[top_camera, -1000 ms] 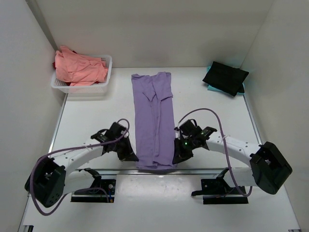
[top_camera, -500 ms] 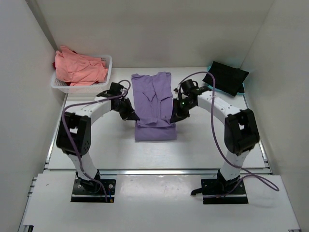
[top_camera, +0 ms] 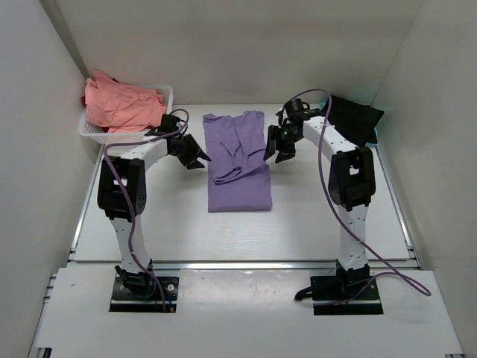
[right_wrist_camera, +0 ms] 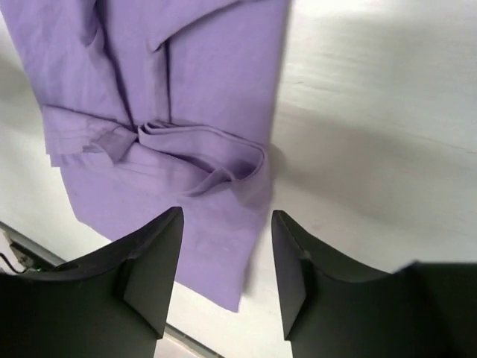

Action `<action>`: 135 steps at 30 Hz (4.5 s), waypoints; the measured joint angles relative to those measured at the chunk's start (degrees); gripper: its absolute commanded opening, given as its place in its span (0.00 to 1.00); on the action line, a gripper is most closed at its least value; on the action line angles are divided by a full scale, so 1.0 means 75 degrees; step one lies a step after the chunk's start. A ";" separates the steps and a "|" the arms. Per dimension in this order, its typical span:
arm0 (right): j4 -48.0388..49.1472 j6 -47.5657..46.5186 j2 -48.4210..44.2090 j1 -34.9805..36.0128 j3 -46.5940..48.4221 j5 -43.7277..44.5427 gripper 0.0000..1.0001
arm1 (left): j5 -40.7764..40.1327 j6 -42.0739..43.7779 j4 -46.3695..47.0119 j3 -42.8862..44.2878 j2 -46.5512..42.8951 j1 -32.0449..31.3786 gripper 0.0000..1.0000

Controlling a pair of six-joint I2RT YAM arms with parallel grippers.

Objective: Fold and stack the t-shirts
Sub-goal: Fold the folded rectangular tshirt in 1/3 of the way, then grab one side of the 2/3 rectangular tshirt with both arms, then fold the long partially folded tshirt into a neat square, then put the neatly folded tshirt into the corner of the board with the right arm

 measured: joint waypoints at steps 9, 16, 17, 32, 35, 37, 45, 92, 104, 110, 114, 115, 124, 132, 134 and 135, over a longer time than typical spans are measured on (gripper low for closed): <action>0.0507 0.0154 -0.1023 -0.0236 -0.1641 0.0087 0.50 | -0.0093 -0.0370 0.0828 -0.1976 -0.1174 -0.0128 0.54; 0.1402 0.0647 -0.2815 0.0108 -0.4727 -0.0323 0.54 | -0.0431 -0.0373 0.0758 -0.3791 -0.2343 -0.0866 0.59; 0.1591 0.0743 -0.2993 0.0131 -0.5080 -0.0463 0.54 | -0.0493 -0.0385 0.0769 -0.3920 -0.2439 -0.0979 0.60; 0.3666 0.1871 -0.2952 0.0737 -0.6575 -0.1306 0.00 | -0.1393 -0.0635 0.1440 -0.4450 -0.2544 -0.1705 0.00; 0.3765 0.2040 -0.2836 0.0781 -0.6577 -0.1364 0.00 | -0.1303 -0.0796 0.1667 -0.4581 -0.2544 -0.1679 0.00; 0.3532 0.2020 -0.2935 0.0813 -0.6508 -0.1250 0.00 | -0.1303 -0.0781 0.1594 -0.4561 -0.2585 -0.1679 0.00; 0.2538 0.1859 -0.5298 0.0804 -0.6161 -0.0927 0.00 | -0.1419 -0.0729 0.0527 -0.4517 -0.5103 -0.1699 0.00; -0.1151 -0.0085 0.1757 -0.0236 0.3299 -0.0667 0.51 | -0.0259 -0.0472 0.1189 -0.0836 -0.0259 0.0350 0.58; -0.0697 -0.0525 0.1512 0.0303 0.1387 -0.0321 0.93 | -0.0204 -0.0484 0.1285 -0.1215 -0.0414 0.0274 0.57; -0.0388 -0.0493 0.1445 0.0583 0.1314 -0.0210 0.93 | -0.0210 -0.0516 0.1294 -0.1008 -0.0417 0.0233 0.56; -0.0309 -0.0402 0.1504 0.1040 0.1355 -0.0210 0.83 | -0.0201 -0.0595 0.1285 -0.1011 -0.0460 0.0326 0.56; -0.0291 -0.0356 0.1545 0.1172 0.1405 -0.0195 0.76 | -0.0201 -0.0618 0.1288 -0.1017 -0.0507 0.0364 0.57; -0.0769 0.0067 0.1982 0.1553 0.1988 0.0510 0.00 | -0.0134 -0.0688 0.1469 -0.1591 -0.1597 0.0659 0.56; -0.1215 -0.0831 0.1606 0.0498 0.2299 0.3217 0.00 | -0.0017 -0.0708 0.1486 -0.2177 -0.1804 0.0405 0.55; -0.1215 -0.1102 0.1600 0.0006 0.2719 0.3663 0.01 | 0.0006 -0.0697 0.1504 -0.2299 -0.1810 0.0309 0.54; -0.1180 -0.1189 0.1600 -0.0213 0.2917 0.3844 0.00 | 0.0012 -0.0697 0.1507 -0.2358 -0.1813 0.0277 0.55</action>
